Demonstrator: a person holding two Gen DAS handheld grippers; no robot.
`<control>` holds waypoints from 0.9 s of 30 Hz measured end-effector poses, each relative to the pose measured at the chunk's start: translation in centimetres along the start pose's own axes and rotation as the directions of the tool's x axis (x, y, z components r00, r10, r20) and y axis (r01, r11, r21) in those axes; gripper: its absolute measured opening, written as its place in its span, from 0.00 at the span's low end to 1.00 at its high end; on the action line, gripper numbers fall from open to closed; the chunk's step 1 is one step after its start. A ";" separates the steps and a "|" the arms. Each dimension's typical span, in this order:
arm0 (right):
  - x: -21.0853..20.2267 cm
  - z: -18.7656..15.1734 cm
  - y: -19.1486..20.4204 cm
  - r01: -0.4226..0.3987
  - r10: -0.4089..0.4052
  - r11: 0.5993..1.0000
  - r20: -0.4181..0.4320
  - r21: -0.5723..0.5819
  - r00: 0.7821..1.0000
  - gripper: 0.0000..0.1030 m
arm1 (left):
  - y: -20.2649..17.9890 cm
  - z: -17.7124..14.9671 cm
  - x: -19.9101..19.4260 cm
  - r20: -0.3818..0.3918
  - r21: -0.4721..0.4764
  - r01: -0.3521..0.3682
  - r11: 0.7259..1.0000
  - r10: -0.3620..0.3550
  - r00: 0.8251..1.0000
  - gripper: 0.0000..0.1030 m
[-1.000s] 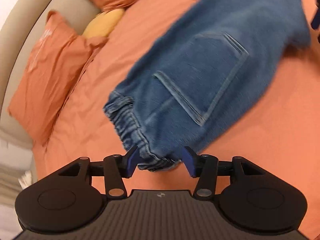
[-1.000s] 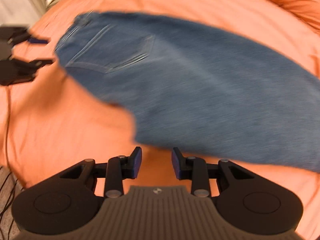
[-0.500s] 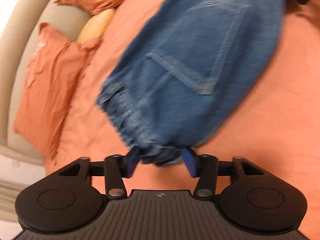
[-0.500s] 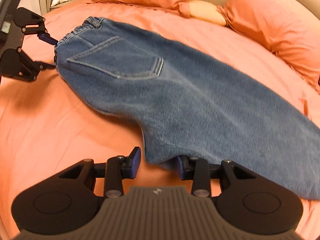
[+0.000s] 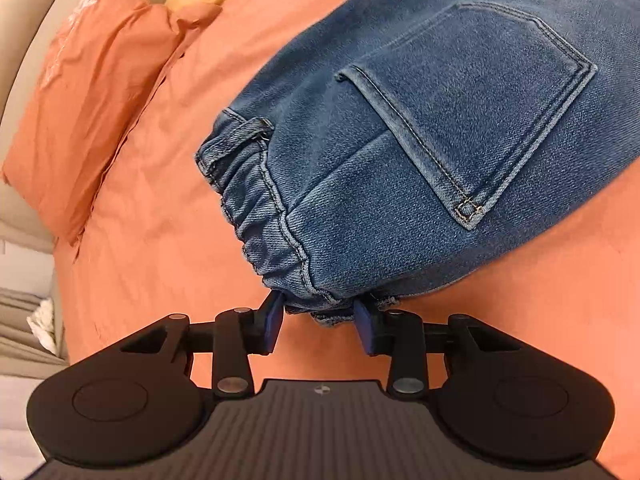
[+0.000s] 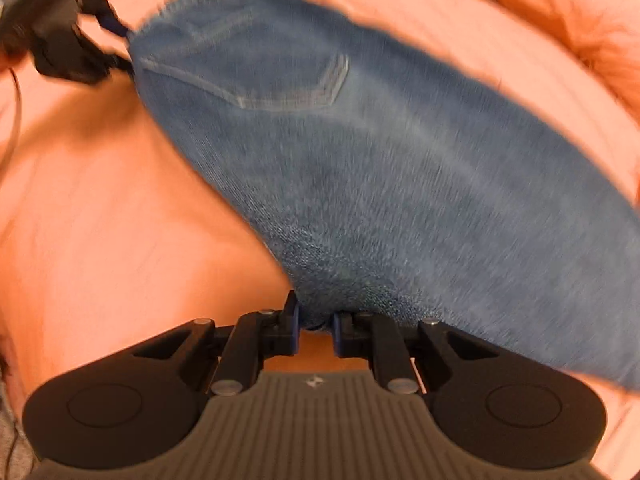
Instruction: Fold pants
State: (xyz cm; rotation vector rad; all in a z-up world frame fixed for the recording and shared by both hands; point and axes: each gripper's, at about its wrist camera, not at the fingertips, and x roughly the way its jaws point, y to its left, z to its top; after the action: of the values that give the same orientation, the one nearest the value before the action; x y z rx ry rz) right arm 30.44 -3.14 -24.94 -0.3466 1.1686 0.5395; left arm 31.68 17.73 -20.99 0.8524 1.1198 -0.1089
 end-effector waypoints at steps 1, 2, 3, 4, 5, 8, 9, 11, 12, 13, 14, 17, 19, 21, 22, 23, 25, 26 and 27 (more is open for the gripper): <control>0.5 -0.3 -0.3 -0.007 0.007 1.000 0.007 0.025 1.000 0.11 | -0.1 0.0 0.1 -0.006 0.007 -0.002 1.000 0.003 1.000 0.42; 0.6 -0.5 -0.5 -0.013 0.013 0.999 0.013 0.046 1.000 0.11 | -0.2 0.0 0.1 -0.012 0.016 -0.008 1.000 0.008 1.000 0.42; 0.4 -0.4 -0.7 -0.020 0.019 0.998 0.018 0.059 1.000 0.11 | -0.3 -0.1 0.2 -0.020 0.022 -0.015 1.000 0.016 1.000 0.42; 0.2 -0.4 -1.0 -0.027 0.026 0.997 0.020 0.066 0.999 0.11 | -0.4 0.0 0.3 -0.031 0.026 -0.021 0.999 0.022 0.999 0.41; -0.3 -0.3 -1.2 -0.036 0.034 0.997 0.024 0.076 0.999 0.11 | -0.6 -0.1 0.3 -0.040 0.032 -0.027 0.999 0.028 0.999 0.41; -1.2 -0.5 -2.4 -0.072 0.072 0.989 0.003 0.131 0.997 0.12 | -1.0 -0.3 -0.5 -0.050 0.048 -0.059 0.997 0.061 0.997 0.36; -1.4 -1.0 -2.9 -0.095 0.100 0.983 -0.021 0.159 0.995 0.10 | -0.9 -0.3 -1.0 -0.049 0.045 -0.059 0.997 0.062 0.997 0.36; -2.4 -2.1 -4.0 -0.100 0.105 0.976 -0.013 0.194 0.994 0.11 | -0.9 -0.2 -2.5 -0.034 0.028 -0.053 0.998 0.054 0.998 0.36; -3.2 -2.8 -4.7 -0.097 0.098 0.975 0.007 0.202 0.995 0.11 | -0.9 -0.2 -3.5 -0.023 0.016 -0.048 0.999 0.049 0.999 0.36; -4.0 -3.6 -5.5 -0.092 0.089 0.971 0.023 0.219 0.996 0.11 | -1.1 -0.1 -4.4 -0.011 0.005 -0.039 0.999 0.039 0.999 0.36; -5.0 -4.4 -6.7 -0.090 0.084 0.964 0.035 0.249 0.996 0.12 | -1.4 0.1 -5.4 0.001 -0.002 -0.026 1.000 0.026 1.000 0.36; -8.0 -6.7 -11.4 -0.060 0.041 0.933 0.061 0.354 0.997 0.16 | -2.6 1.4 -8.4 0.036 -0.037 0.021 0.999 -0.020 0.999 0.36; -10.2 -8.1 -14.6 -0.019 -0.014 0.913 0.077 0.408 0.997 0.21 | -3.5 2.5 -10.2 0.064 -0.070 0.059 0.996 -0.055 0.996 0.36; -12.5 -9.7 -18.4 0.033 -0.078 0.888 0.080 0.459 0.994 0.21 | -4.6 3.8 -11.5 0.088 -0.102 0.099 0.990 -0.091 0.992 0.37; -13.5 -10.7 -20.4 0.051 -0.104 0.870 0.081 0.491 0.991 0.21 | -5.1 4.4 -12.0 0.097 -0.111 0.115 0.987 -0.104 0.990 0.37; -14.4 -11.6 -22.3 0.066 -0.126 0.848 0.081 0.525 0.989 0.21 | -5.7 5.0 -12.3 0.104 -0.116 0.124 0.985 -0.113 0.988 0.37; -16.0 -13.7 -26.4 0.106 -0.181 0.803 0.070 0.587 0.981 0.21 | -7.1 6.4 -12.7 0.106 -0.120 0.126 0.985 -0.113 0.988 0.37; -16.7 -14.6 -28.2 0.127 -0.208 0.780 0.064 0.612 0.976 0.21 | -7.8 7.0 -12.7 0.105 -0.119 0.126 0.985 -0.114 0.988 0.37; -17.4 -15.6 -30.2 0.148 -0.237 0.759 0.056 0.633 0.970 0.21 | -8.4 7.7 -12.6 0.102 -0.119 0.126 0.985 -0.114 0.988 0.37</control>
State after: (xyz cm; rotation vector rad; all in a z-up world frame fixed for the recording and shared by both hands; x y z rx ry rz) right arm 30.52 -39.93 -14.89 0.1491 1.0975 -0.0328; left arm 27.48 2.84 -13.93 0.6614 1.0765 -0.1758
